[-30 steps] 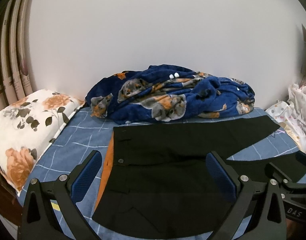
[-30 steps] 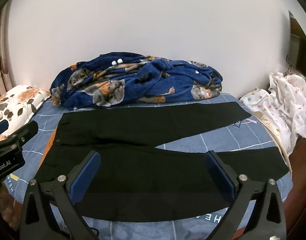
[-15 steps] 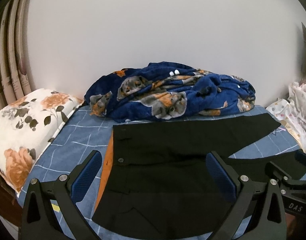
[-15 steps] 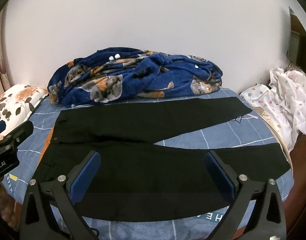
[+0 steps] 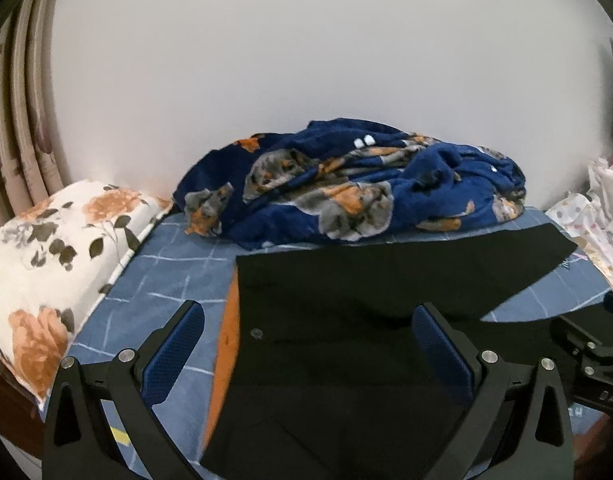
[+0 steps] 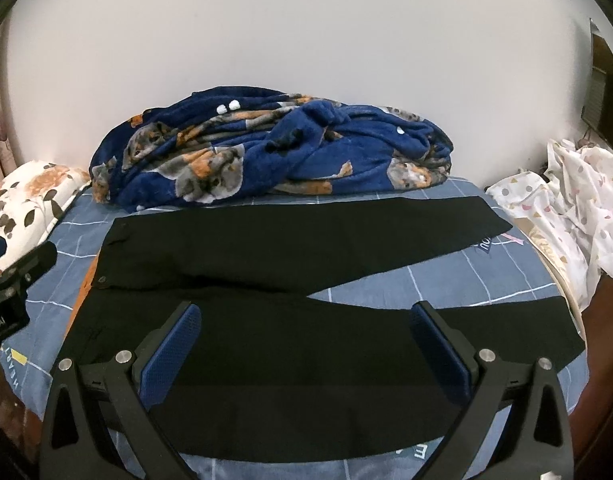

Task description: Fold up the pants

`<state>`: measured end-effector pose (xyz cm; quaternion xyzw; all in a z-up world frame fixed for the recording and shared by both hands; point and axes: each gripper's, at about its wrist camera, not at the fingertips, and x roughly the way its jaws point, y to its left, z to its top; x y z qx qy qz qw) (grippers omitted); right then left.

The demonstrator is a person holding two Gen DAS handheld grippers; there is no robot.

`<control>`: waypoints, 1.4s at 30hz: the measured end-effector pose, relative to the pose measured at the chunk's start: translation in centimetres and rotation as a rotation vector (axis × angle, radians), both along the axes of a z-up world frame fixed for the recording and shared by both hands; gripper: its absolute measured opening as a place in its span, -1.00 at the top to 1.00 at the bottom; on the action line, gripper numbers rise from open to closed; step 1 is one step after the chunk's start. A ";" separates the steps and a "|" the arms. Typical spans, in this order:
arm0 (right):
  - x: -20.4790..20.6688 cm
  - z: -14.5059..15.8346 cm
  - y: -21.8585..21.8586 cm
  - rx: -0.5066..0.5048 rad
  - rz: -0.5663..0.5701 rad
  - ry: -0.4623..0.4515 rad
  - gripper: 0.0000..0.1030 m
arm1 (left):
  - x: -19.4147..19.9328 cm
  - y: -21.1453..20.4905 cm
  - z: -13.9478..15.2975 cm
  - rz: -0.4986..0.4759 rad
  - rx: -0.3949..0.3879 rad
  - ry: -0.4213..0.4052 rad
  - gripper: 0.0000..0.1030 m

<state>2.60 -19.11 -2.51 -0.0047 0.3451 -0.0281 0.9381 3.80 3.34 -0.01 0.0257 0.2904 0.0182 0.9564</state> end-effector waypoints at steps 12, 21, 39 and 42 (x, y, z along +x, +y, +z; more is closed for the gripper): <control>2.8 -0.4 0.8 -0.002 0.022 0.019 -1.00 | 4.2 2.3 -0.5 0.000 0.069 0.018 -1.00; 4.7 -0.8 1.6 -0.007 0.035 0.029 -1.00 | 6.1 4.0 -2.2 0.005 0.098 0.041 -1.00; 7.2 -5.0 1.3 0.008 0.029 0.132 -1.00 | 16.6 17.1 -11.3 -0.055 -0.256 0.396 -0.20; 7.7 -5.7 1.5 0.006 0.035 0.150 -1.00 | 20.3 18.2 -13.4 -0.083 -0.327 0.464 -0.18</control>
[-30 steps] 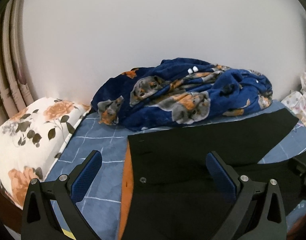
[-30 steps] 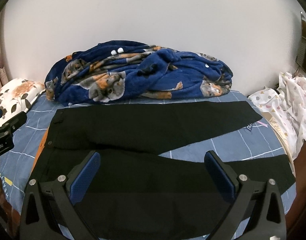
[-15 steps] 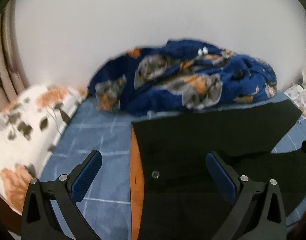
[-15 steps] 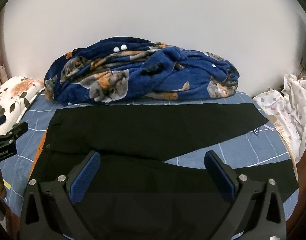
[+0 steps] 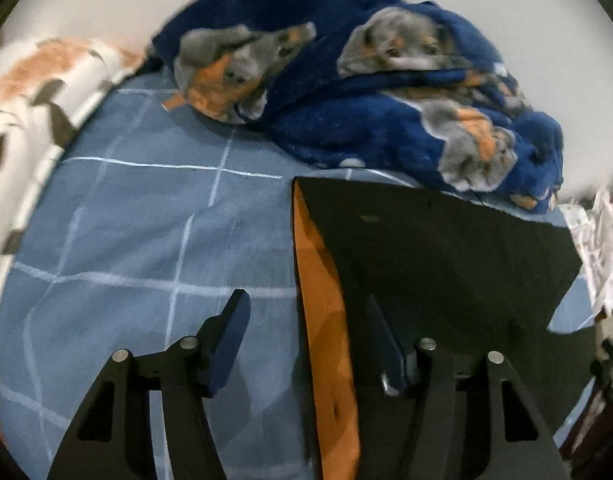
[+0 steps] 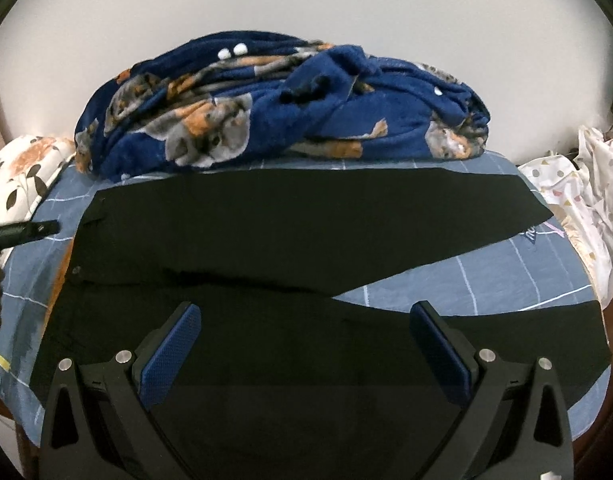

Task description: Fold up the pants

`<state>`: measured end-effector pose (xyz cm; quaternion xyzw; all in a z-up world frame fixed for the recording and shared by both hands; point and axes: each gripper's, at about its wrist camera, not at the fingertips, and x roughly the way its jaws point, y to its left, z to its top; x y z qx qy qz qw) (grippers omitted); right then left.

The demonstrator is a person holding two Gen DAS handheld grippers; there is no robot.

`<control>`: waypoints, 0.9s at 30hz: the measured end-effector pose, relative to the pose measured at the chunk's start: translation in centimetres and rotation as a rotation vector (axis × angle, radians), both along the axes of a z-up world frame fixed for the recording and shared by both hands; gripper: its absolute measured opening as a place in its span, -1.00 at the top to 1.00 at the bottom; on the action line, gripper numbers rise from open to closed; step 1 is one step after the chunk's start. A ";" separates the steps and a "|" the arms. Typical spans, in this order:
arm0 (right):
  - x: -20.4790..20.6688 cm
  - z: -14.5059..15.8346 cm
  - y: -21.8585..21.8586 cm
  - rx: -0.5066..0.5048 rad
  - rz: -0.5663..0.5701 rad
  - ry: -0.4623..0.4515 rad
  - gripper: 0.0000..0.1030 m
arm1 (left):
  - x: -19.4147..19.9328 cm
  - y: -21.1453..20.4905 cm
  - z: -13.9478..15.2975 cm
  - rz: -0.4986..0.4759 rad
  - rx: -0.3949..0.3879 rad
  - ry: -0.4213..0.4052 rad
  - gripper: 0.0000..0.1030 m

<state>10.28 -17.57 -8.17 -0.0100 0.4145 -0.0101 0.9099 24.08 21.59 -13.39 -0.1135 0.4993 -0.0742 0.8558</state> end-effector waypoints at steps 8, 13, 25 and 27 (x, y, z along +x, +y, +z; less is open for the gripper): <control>1.5 -1.9 0.3 -0.013 0.002 0.058 -1.00 | 7.8 0.1 -3.5 -0.117 -0.098 0.059 -0.14; 2.4 -2.7 0.2 -0.004 0.000 0.083 -1.00 | 10.7 1.2 -4.5 -0.118 -0.265 0.100 -0.14; 3.4 -3.8 1.1 0.009 0.025 0.116 -1.00 | 8.5 -1.4 -3.5 -0.107 -0.082 -0.027 0.84; 3.4 -3.9 1.0 0.016 0.022 0.120 -1.00 | 7.3 -2.3 -2.1 -0.095 -0.057 -0.076 0.85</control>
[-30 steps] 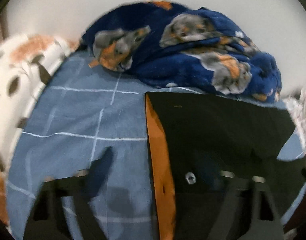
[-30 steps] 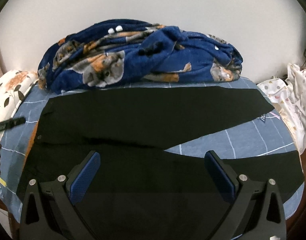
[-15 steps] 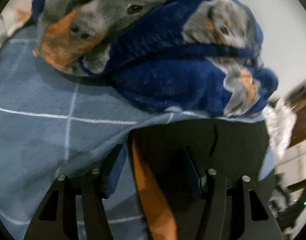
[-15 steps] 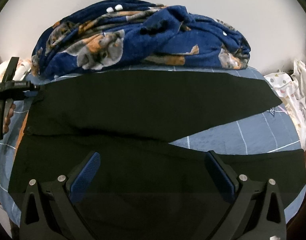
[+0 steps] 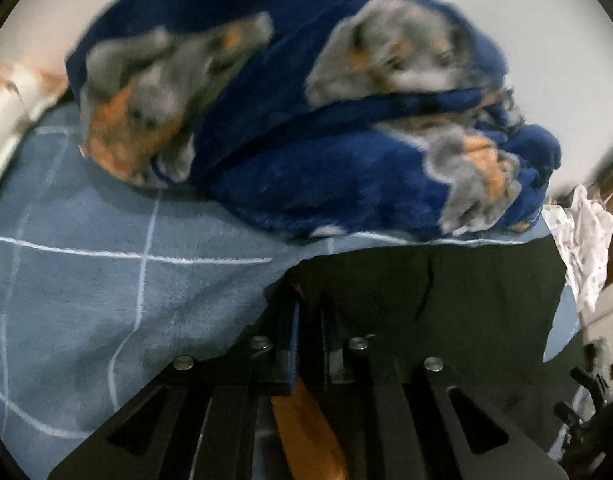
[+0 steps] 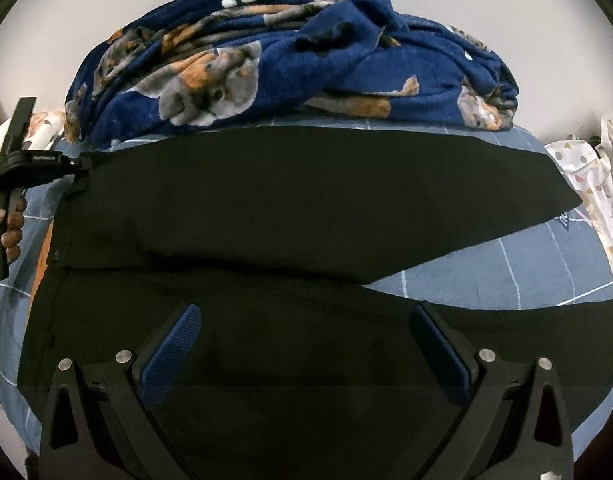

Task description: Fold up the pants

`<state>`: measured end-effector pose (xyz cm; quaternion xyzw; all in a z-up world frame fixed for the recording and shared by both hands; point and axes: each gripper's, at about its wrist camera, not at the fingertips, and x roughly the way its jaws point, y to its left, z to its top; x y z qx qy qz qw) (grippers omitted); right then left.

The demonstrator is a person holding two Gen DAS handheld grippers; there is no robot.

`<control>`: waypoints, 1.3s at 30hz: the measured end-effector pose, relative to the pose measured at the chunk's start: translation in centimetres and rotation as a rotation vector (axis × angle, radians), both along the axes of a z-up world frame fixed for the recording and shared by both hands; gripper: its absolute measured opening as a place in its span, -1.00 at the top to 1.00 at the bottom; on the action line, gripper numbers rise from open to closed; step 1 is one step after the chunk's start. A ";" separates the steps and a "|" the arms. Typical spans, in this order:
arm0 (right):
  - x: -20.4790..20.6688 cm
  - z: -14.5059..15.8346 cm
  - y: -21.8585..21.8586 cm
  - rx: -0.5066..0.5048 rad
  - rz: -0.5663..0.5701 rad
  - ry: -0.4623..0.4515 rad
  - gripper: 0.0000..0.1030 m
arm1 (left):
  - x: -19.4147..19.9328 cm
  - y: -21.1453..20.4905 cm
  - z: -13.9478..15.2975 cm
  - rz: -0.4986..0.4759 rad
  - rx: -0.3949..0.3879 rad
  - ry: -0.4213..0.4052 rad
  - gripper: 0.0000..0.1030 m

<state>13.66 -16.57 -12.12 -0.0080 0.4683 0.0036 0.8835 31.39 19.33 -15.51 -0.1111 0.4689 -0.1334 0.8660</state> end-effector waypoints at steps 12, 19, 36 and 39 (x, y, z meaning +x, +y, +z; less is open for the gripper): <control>4.5 2.5 -6.7 0.437 -0.030 -0.008 -1.00 | -14.4 -4.9 8.7 -0.080 -0.072 -0.309 0.85; 10.9 2.1 -9.4 0.865 -0.043 0.068 -0.88 | -21.4 -6.8 7.9 -0.069 -0.114 -0.282 0.84; 5.3 -0.8 -8.7 0.877 0.005 0.097 0.86 | -25.9 -5.0 5.3 -0.020 -0.095 -0.130 0.81; 1.1 -1.3 -8.8 0.880 -0.003 0.091 0.87 | -27.4 -4.7 4.4 -0.031 -0.065 -0.085 0.80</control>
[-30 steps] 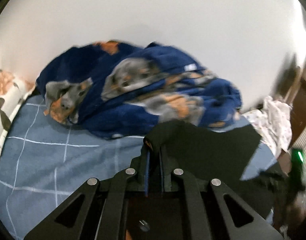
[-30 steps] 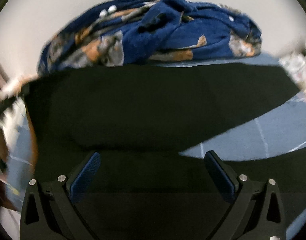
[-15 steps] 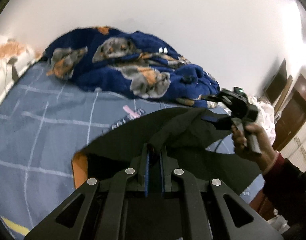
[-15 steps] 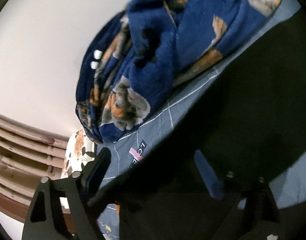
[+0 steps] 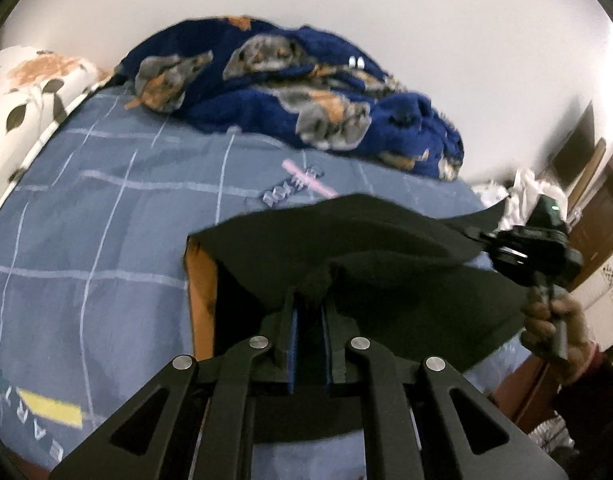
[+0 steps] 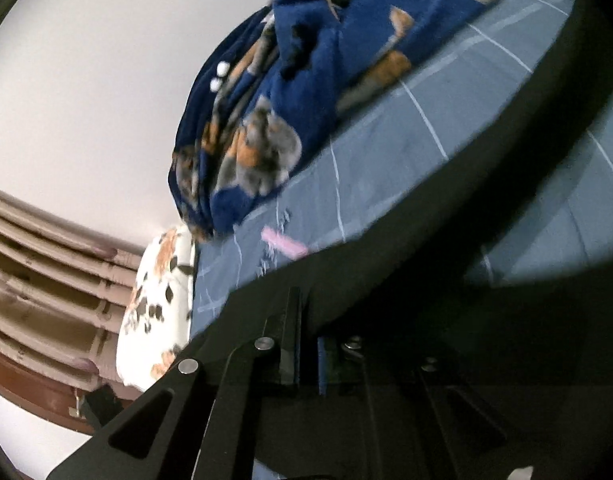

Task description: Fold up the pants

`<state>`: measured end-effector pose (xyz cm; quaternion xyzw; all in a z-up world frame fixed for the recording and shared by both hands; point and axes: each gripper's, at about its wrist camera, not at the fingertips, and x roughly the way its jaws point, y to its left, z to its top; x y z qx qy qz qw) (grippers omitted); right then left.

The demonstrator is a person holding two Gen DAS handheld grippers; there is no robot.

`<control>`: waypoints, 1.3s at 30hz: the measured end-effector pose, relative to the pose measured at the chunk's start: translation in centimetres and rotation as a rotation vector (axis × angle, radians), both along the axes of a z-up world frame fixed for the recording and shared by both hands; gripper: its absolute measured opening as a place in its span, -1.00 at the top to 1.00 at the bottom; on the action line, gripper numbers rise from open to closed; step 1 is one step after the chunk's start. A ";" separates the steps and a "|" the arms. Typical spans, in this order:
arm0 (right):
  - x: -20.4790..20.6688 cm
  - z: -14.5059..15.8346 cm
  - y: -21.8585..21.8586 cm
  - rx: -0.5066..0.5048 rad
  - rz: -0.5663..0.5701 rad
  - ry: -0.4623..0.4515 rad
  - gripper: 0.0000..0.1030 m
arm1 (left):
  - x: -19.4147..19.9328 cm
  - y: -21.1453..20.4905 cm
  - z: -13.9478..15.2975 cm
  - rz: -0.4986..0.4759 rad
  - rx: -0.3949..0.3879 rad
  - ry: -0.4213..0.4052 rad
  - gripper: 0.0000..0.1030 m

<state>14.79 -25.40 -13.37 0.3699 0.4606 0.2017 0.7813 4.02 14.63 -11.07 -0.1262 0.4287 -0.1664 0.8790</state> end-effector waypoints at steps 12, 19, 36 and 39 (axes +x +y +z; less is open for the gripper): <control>-10.3 -5.4 1.5 -0.035 0.002 0.131 0.89 | -5.0 1.0 -4.5 0.002 0.097 0.114 0.76; -11.6 -7.9 1.4 -0.007 0.000 0.178 0.89 | -5.3 1.3 -5.2 0.011 0.162 0.129 0.73; -11.6 -8.9 1.9 0.060 0.001 0.164 0.89 | -2.8 -5.4 0.0 -0.074 0.191 -0.044 0.56; -11.6 -8.7 2.1 0.066 0.012 0.145 0.84 | -1.2 -8.3 -2.5 -0.115 0.226 -0.031 0.56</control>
